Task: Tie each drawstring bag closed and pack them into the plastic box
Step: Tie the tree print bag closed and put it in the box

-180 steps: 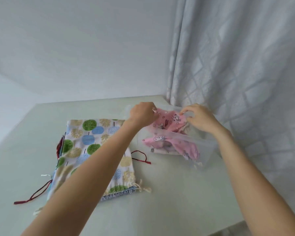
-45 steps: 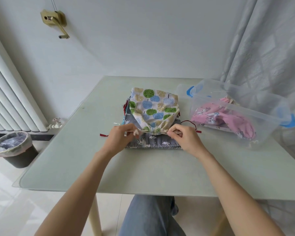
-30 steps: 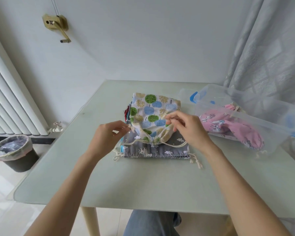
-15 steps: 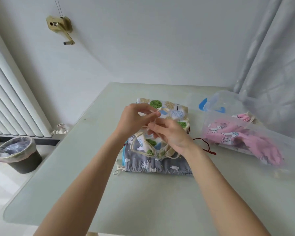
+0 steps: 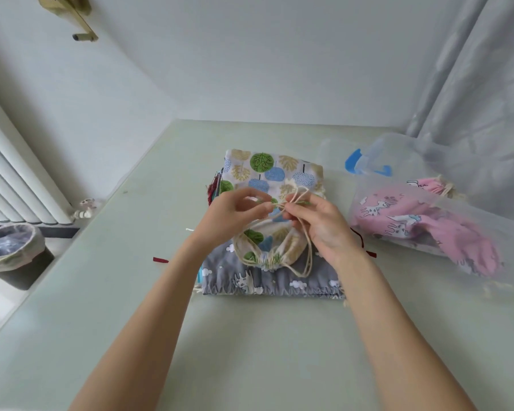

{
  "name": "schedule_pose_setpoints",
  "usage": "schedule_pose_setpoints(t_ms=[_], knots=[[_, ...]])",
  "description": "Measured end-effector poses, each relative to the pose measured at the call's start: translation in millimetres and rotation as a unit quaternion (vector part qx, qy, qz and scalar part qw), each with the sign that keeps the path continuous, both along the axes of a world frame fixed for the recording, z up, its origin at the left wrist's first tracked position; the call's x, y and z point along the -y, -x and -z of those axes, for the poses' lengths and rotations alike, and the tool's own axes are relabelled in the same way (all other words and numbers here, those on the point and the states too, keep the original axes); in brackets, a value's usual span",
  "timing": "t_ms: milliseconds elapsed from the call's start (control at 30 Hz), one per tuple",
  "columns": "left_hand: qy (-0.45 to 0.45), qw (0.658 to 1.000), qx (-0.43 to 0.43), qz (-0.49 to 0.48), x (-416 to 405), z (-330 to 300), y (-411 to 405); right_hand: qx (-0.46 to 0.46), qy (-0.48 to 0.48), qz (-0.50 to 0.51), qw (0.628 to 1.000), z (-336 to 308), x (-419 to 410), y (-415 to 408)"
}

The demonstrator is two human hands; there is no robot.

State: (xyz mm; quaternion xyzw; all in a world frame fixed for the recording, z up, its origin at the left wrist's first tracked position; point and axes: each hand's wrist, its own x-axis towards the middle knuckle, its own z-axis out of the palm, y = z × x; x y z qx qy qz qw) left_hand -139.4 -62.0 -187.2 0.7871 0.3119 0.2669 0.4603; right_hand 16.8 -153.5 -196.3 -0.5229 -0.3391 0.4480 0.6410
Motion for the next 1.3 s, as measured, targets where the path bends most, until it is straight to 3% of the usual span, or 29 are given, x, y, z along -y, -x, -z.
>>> schedule_pose_setpoints(t_ms=[167,333,400,500,633,667,733,800,867,933,1033,1167,1300], knots=[[-0.078,0.995,0.034,-0.048,6.0,2.7,-1.4,-0.012,-0.038,-0.031,0.999,-3.4,0.7,2.2],[0.054,0.983,0.175,0.016,21.3,-9.8,3.6,0.007,-0.06,-0.047,0.997,-6.0,2.5,8.8],[0.037,0.986,0.152,0.049,25.3,-6.9,4.7,0.001,-0.07,-0.046,0.997,-7.4,3.1,11.6],[-0.031,0.993,0.113,0.022,22.5,2.5,6.2,-0.042,-0.086,-0.046,0.994,-7.0,4.0,10.9],[0.016,0.986,0.164,-0.017,16.4,4.8,11.7,-0.055,-0.109,-0.088,0.989,-9.3,7.5,12.1],[0.026,0.986,0.164,-0.022,15.5,5.9,12.9,-0.024,-0.113,-0.095,0.989,-9.2,7.9,13.0],[0.031,0.989,0.143,-0.031,12.9,8.3,15.3,0.13,-0.121,-0.067,0.982,-5.1,6.9,13.8],[0.05,0.991,0.116,-0.03,12.0,8.3,17.9,0.299,-0.126,-0.006,0.946,-0.1,5.2,13.7],[0.11,0.985,0.133,-0.011,13.2,5.5,18.9,0.388,-0.15,0.045,0.908,2.3,4.5,13.6],[0.156,0.974,0.165,0.005,15.1,2.2,19.4,0.413,-0.189,0.065,0.889,3.3,4.4,13.2],[0.136,0.981,0.138,0.02,16.5,3.3,19.8,0.423,-0.223,0.064,0.876,5.2,3.8,17.5],[0.014,0.997,0.071,0.034,16.5,8.1,16.6,0.436,-0.237,0.076,0.865,9.2,3.4,19.7],[-0.081,0.994,0.066,0.016,12.7,9.5,15.0,0.419,-0.241,0.087,0.871,9.0,4.0,18.0]])
